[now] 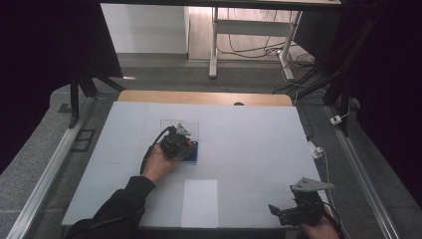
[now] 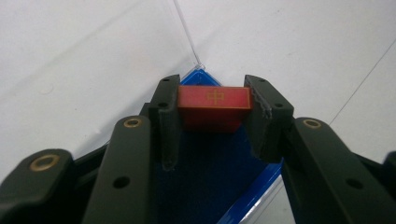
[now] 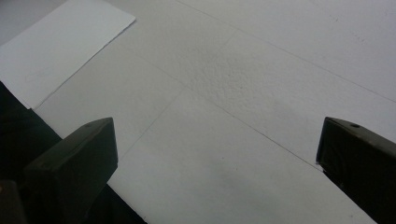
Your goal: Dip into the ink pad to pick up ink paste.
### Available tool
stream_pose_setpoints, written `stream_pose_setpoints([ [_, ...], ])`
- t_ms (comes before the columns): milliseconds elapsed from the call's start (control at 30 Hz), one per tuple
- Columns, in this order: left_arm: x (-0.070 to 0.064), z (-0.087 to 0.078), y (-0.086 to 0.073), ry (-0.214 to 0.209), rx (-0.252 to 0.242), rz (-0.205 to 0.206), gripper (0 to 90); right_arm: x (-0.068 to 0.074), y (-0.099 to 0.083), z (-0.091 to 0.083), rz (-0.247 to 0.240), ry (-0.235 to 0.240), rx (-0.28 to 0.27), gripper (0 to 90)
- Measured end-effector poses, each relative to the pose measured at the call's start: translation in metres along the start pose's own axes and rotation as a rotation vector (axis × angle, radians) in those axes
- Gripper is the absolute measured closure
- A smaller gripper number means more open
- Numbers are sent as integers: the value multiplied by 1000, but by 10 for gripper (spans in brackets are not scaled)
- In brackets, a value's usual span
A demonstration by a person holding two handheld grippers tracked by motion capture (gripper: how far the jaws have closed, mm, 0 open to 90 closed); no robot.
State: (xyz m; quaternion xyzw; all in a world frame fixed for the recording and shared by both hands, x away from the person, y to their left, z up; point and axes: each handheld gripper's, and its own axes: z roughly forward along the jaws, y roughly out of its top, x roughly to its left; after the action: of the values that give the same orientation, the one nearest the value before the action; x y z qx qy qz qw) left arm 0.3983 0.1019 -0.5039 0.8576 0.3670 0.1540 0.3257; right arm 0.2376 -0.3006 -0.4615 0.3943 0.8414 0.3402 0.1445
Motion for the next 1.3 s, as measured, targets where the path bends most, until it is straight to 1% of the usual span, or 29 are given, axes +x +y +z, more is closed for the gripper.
stream_pose_setpoints([
  [233, -12, 0, 0, 69, 3, 69, 589, 0, 0, 1, 0, 0, 6, 0],
  [267, -12, 0, 1, 68, 6, 66, 589, 0, 0, 1, 0, 0, 7, 0],
  [300, -10, 0, 1, 59, 5, 51, 589, 0, 0, 1, 0, 0, 7, 0],
  [367, -5, 1, -1, 25, 0, 12, 589, 0, 0, 1, 0, 1, 7, 0],
  [567, 13, 1, -2, -81, -3, -83, 590, 0, 0, 1, 0, 1, 7, 0],
  [600, 14, 2, -2, -84, -4, -87, 590, 0, 0, 1, 0, 1, 8, 0],
  [667, 14, 2, -1, -83, -3, -88, 590, 0, 0, 1, 1, 1, 8, 0],
  [700, 11, 1, 0, -68, 5, -65, 590, 0, 0, 1, 1, 1, 8, 0],
  [733, 9, 1, 0, -56, 5, -58, 590, 0, 0, 1, 2, 1, 9, 0],
  [767, 9, 1, 0, -56, 5, -58, 590, 0, 0, 1, 2, 1, 9, 0],
  [800, 7, 1, 0, -42, 10, -41, 590, 0, 0, 1, 2, 1, 9, 0],
  [900, -4, 1, 2, 21, 15, 3, 590, 0, 1, 1, -1, 2, 14, 0],
  [933, -6, 1, 2, 32, 14, 14, 590, 0, 1, 1, 0, 3, 13, 0],
  [1000, -5, 1, 1, 28, 12, 10, 589, 0, 0, 1, 0, 3, 10, 0],
  [1133, 3, 1, 0, -18, -3, -23, 587, 0, 0, 1, -1, 4, 7, 0],
  [1167, 5, 1, -1, -27, -5, -25, 586, 0, 0, 1, -1, 5, 7, 0],
  [1233, 7, 1, 0, -39, -9, -32, 586, 0, 0, 1, 0, 4, 7, 0],
  [1300, 10, -1, 1, -51, -9, -49, 584, 0, 0, 1, 0, 5, 6, 0],
])
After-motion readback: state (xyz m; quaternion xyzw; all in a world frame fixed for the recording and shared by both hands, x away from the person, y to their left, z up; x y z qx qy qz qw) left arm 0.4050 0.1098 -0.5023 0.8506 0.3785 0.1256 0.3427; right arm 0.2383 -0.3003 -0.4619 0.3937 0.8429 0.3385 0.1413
